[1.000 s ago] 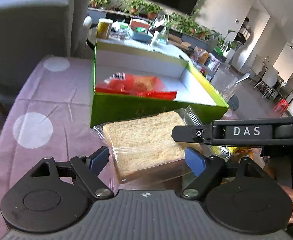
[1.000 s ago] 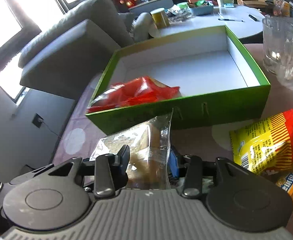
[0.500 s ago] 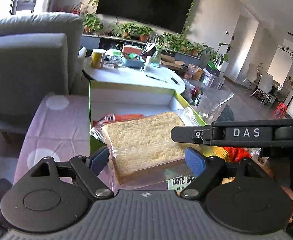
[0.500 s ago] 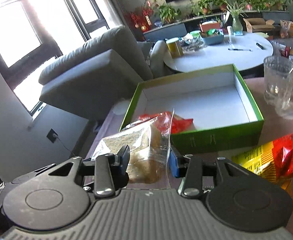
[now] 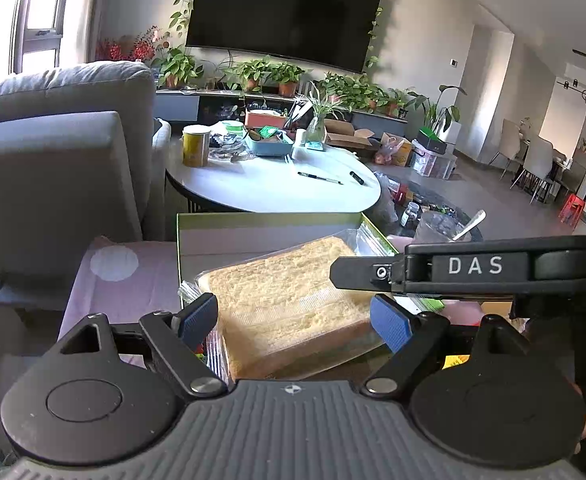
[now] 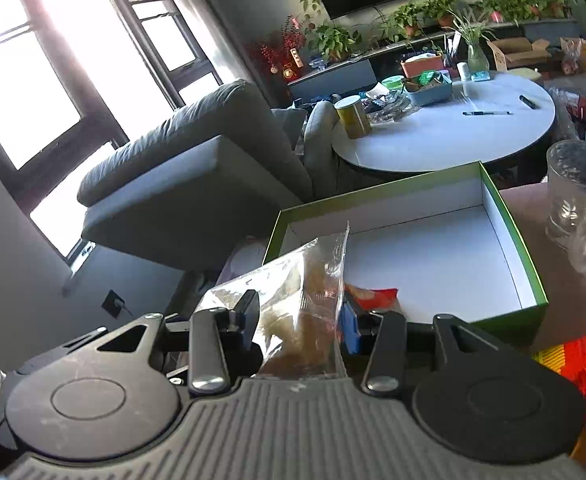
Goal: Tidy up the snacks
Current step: 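Lower the bread loaf into the green box and open the left tool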
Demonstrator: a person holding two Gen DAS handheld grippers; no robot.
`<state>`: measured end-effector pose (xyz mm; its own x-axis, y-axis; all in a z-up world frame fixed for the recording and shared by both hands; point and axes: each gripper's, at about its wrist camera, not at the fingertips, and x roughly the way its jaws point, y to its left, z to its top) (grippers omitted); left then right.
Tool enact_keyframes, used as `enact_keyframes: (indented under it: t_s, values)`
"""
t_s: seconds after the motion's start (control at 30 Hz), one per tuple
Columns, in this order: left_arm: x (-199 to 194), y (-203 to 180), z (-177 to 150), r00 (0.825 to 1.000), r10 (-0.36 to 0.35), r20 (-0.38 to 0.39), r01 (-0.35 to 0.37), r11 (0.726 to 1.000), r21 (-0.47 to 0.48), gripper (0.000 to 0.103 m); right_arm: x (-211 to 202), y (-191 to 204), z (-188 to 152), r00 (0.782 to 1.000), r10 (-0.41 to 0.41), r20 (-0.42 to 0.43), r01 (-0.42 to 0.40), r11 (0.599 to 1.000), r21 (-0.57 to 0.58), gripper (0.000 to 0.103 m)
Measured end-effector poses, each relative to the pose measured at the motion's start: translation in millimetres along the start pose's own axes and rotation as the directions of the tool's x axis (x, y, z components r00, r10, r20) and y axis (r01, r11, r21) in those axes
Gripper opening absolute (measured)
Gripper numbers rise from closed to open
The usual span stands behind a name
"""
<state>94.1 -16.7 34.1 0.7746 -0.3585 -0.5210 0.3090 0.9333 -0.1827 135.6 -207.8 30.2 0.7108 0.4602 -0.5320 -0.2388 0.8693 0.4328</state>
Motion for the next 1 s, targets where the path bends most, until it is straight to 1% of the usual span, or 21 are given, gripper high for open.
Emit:
enact_keyframes:
  t_s: [0.13, 0.37, 0.5, 0.67, 0.8, 1.0]
  values:
    - [8.4, 2.4, 7.9, 1.0, -0.006, 0.008, 0.006, 1.0, 0.01, 0.081, 3.3, -2.7, 6.6, 1.0, 0.002, 0.011, -0.002, 1.0, 0.009, 0.062]
    - [30.1, 3.9, 20.0, 1.0, 0.005, -0.007, -0.005, 1.0, 0.028, 0.081, 13.6, -8.4, 17.4, 1.0, 0.0, 0.02, -0.001, 0.999, 0.043, 0.062]
    - [43.8, 6.4, 27.9, 1.0, 0.01, -0.017, -0.009, 0.999, 0.044, 0.081, 22.1, -13.5, 22.9, 1.0, -0.004, 0.016, 0.003, 0.998, 0.063, 0.062]
    - [57.8, 11.4, 33.8, 1.0, 0.014, -0.028, -0.012, 0.998, 0.059, 0.081, 32.8, -22.2, 30.3, 1.0, 0.014, 0.006, -0.015, 0.994, 0.106, 0.062]
    - [72.2, 12.8, 40.0, 0.999, 0.028, -0.035, -0.025, 0.996, 0.086, 0.081, 42.0, -26.6, 35.0, 1.0, 0.013, 0.005, -0.013, 0.993, 0.117, 0.062]
    - [91.2, 19.1, 41.4, 0.998, 0.039, -0.05, -0.034, 0.994, 0.105, 0.081, 59.3, -34.2, 40.1, 1.0, 0.013, -0.006, -0.012, 0.991, 0.136, 0.063]
